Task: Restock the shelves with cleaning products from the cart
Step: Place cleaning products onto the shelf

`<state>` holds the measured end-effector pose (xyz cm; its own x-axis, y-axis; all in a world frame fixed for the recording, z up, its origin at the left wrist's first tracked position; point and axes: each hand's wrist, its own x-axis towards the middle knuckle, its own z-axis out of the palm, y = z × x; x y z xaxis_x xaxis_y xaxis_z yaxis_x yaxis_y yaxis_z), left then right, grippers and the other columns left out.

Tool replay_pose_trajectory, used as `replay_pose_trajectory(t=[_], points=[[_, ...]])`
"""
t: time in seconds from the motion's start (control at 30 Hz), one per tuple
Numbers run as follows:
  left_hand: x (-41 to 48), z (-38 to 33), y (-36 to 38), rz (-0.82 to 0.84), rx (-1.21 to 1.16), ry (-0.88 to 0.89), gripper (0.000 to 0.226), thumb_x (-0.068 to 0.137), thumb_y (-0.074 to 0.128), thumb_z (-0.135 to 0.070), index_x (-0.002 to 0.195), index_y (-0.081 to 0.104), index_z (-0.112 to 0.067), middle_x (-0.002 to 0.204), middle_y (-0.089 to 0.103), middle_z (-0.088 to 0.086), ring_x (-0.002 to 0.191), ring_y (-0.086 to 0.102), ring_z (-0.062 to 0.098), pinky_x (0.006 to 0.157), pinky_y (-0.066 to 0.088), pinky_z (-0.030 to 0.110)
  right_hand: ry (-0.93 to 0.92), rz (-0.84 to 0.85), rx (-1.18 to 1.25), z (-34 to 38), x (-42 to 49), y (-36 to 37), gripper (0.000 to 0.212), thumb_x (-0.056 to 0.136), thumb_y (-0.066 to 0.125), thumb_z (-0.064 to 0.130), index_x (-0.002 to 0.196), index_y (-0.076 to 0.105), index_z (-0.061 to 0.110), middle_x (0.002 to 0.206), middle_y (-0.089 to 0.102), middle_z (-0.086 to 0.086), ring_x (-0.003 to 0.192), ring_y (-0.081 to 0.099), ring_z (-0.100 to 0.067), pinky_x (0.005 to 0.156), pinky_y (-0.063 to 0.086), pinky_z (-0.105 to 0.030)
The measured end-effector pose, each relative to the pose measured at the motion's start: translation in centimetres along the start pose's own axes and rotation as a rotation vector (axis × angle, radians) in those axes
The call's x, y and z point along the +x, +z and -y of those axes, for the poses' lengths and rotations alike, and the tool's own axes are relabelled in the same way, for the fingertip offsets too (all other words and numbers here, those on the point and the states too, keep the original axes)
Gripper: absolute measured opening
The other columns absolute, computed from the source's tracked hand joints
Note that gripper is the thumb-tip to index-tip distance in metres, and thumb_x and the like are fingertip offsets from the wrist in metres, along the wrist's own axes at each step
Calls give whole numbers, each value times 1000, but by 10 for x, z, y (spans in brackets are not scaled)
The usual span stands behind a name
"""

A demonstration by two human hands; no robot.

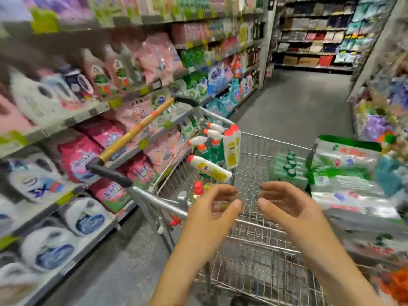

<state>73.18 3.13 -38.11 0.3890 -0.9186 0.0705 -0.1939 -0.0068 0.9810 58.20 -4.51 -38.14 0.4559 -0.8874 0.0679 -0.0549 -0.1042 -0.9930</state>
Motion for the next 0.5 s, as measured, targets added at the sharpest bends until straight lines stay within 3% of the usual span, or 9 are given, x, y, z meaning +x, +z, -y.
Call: replay_pose_trajectory(t=[0.1, 0.2, 0.33, 0.5], points=[[59, 3, -3, -67, 83, -15, 16, 90, 63, -12, 105, 64, -18, 102, 67, -7, 83, 62, -9, 69, 45, 5, 31, 91, 0, -4, 68, -2, 22, 79, 73, 14, 99, 69, 23, 91, 72, 6, 84, 67, -12, 71, 55, -18], [102, 18, -11, -167, 151, -85, 15, 92, 61, -13, 103, 62, -23, 103, 65, -7, 84, 61, -7, 73, 47, 9, 86, 172, -16, -15, 125, -1, 23, 81, 73, 11, 102, 67, 21, 92, 71, 3, 85, 66, -12, 70, 54, -14], [136, 45, -28, -254, 243, -180, 16, 95, 54, -8, 104, 60, -19, 99, 64, -7, 79, 58, -11, 69, 43, 3, 186, 255, -44, -44, 180, 16, 25, 82, 72, 6, 103, 65, 18, 97, 69, -4, 77, 64, -11, 68, 51, -15], [189, 83, -51, -165, 393, -317, 18, 97, 50, -9, 105, 59, -23, 97, 60, -11, 76, 53, -8, 64, 39, 1, 282, 366, -63, -87, 229, 44, 24, 84, 70, 9, 100, 63, 25, 100, 67, -3, 78, 62, -11, 65, 50, -17]])
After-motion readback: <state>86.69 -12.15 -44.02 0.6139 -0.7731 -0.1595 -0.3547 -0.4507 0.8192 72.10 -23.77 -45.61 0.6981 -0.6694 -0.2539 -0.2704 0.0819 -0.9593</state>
